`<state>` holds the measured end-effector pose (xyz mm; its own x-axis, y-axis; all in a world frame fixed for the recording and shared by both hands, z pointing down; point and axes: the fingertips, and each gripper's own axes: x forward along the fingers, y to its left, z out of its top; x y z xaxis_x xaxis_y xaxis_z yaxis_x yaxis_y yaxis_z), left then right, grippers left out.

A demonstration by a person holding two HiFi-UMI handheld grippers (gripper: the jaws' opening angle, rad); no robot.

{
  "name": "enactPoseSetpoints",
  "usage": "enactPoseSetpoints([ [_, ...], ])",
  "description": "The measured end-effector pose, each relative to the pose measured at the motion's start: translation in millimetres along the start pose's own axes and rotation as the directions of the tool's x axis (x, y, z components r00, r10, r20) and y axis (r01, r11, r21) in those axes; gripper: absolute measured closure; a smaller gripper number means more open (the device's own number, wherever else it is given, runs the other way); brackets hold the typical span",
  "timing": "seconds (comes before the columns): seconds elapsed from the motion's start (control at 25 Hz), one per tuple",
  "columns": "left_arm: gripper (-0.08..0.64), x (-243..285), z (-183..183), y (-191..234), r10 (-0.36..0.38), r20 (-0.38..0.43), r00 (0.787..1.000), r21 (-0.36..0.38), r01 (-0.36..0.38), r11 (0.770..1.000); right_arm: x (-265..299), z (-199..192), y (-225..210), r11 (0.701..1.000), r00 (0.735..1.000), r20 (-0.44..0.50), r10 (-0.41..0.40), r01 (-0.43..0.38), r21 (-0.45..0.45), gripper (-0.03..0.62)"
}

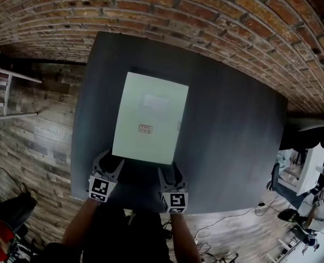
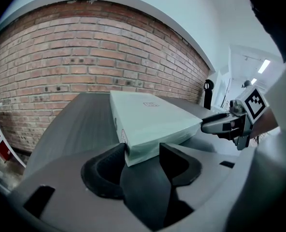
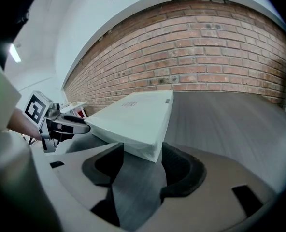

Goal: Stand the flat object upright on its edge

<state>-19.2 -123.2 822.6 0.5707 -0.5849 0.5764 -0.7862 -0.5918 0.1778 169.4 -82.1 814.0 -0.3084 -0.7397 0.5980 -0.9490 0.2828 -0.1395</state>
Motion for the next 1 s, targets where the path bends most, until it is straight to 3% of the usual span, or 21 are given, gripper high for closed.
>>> enactPoseSetpoints([
  [1.0,0.341,5,-5,-2,-0.05,-0.011,0.999,-0.002,0.05,0.999,13,1,6,0.998,0.999,-0.001,0.052,-0.052,-0.022,0.353],
])
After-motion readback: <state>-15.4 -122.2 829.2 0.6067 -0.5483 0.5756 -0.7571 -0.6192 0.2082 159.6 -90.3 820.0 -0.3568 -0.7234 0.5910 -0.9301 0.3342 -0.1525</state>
